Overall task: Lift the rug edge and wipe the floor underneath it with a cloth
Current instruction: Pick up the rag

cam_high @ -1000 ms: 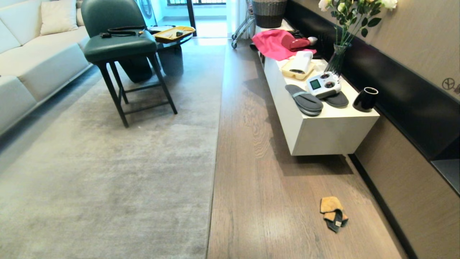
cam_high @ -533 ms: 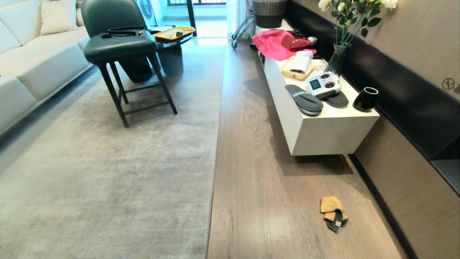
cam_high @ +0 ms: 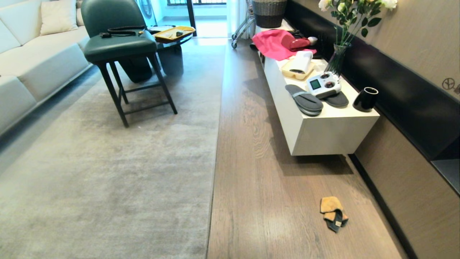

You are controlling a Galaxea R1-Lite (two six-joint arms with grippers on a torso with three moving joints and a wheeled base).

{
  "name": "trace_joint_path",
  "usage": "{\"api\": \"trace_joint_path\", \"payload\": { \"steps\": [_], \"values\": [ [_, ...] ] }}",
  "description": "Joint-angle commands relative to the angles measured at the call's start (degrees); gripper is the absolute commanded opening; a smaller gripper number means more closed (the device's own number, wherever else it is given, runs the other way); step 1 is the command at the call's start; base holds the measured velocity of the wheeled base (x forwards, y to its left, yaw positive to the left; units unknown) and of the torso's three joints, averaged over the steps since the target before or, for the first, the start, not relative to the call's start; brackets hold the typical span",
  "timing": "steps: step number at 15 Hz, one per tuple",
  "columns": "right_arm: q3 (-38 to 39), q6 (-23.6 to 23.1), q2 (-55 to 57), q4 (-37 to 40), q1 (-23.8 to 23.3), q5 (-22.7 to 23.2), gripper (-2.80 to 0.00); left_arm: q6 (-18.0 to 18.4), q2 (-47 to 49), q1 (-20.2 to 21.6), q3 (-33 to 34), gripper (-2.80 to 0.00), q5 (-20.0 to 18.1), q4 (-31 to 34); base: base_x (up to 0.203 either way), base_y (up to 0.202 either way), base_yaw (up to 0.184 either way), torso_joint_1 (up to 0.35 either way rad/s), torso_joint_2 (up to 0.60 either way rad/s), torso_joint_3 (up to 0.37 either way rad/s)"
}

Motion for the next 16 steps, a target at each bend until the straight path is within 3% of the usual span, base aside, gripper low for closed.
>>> {"api": "trace_joint_path", "payload": {
  "steps": [1, 16],
  "values": [
    [0.00, -0.04, -0.11, 0.03, 0.06, 0.02, -2.80, -0.07, 0.00, 0.00, -0.01, -2.80, -0.02, 0.00, 0.000, 0.000, 0.000, -0.001, 0.00, -0.070],
    [0.00, -0.04, -0.11, 0.03, 0.06, -0.05, -2.80, -0.15, 0.00, 0.00, -0.04, -2.80, 0.04, -0.09, 0.000, 0.000, 0.000, 0.004, 0.00, -0.188]
  ]
}}
